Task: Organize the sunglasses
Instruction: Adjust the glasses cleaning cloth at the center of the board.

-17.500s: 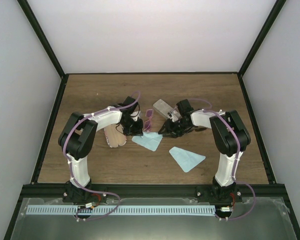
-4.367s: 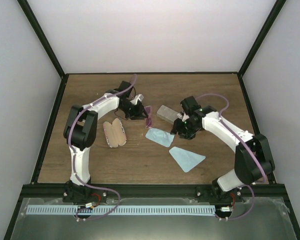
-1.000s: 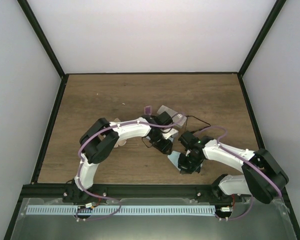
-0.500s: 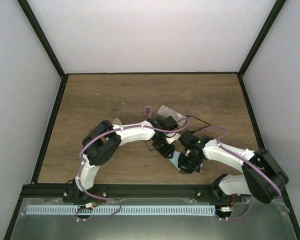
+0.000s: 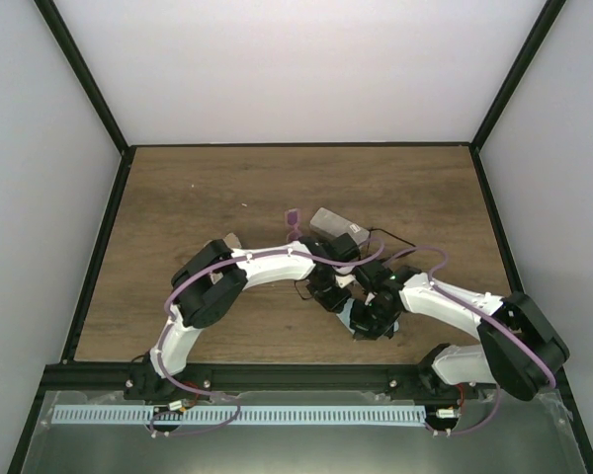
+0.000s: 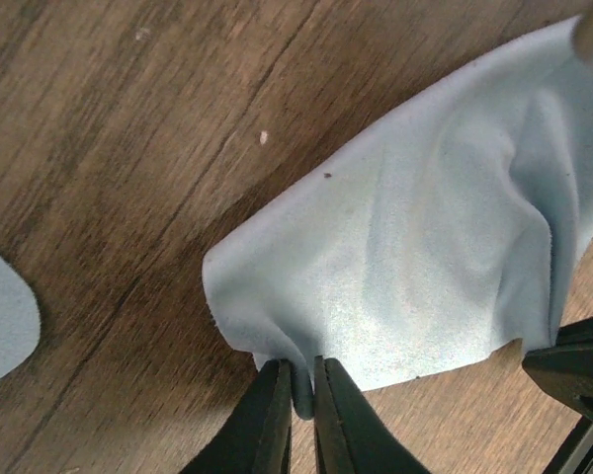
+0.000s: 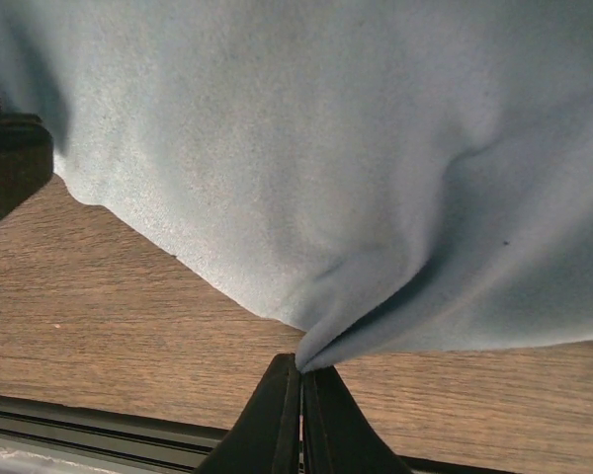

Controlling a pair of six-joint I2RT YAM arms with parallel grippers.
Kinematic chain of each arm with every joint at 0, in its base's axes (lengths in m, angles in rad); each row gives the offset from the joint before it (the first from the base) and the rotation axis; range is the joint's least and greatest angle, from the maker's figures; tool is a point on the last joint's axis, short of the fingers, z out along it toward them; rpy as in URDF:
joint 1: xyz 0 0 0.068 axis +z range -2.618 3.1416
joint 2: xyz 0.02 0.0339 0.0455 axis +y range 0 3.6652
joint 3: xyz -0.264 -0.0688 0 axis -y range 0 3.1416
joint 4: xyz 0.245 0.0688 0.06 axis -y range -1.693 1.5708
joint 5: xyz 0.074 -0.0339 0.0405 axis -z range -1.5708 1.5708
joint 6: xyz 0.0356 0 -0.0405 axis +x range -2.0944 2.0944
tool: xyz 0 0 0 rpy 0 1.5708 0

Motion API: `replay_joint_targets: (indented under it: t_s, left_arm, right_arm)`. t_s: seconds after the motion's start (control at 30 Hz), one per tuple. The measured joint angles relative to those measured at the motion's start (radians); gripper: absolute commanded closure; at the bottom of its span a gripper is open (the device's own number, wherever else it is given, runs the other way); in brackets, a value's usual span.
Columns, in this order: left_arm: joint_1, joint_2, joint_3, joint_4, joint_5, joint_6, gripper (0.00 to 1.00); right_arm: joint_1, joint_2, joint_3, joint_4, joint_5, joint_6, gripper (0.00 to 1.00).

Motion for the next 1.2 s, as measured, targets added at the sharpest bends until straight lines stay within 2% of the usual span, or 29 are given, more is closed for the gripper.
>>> replay_joint_targets:
  t_s: [0.07, 0.37, 0.57, 0.87, 1.2]
  left_arm:
    - [0.001, 0.000, 0.000, 0.000, -0.012, 0.002, 0.96]
    - [0.013, -0.003, 0.000, -0.003, -0.030, 0.000, 0.96]
    - [0.048, -0.031, 0.005, -0.043, -0.061, -0.008, 0.96]
    - [0.091, -0.098, 0.154, -0.105, -0.068, -0.052, 0.96]
    - [0.147, -0.147, 0.181, -0.208, -0.087, -0.106, 0.96]
  right_arm:
    - [0.000, 0.000, 0.000, 0.000, 0.000, 0.000, 0.99]
    - [0.000, -0.010, 0.015, -0.019, 0.008, 0.003, 0.99]
    - [-0.006, -0.045, 0.127, -0.071, 0.024, -0.005, 0.99]
    - [-0.010, -0.026, 0.280, -0.102, 0.020, -0.058, 0.99]
    - [-0.063, 0.007, 0.377, -0.143, 0.002, -0.169, 0.99]
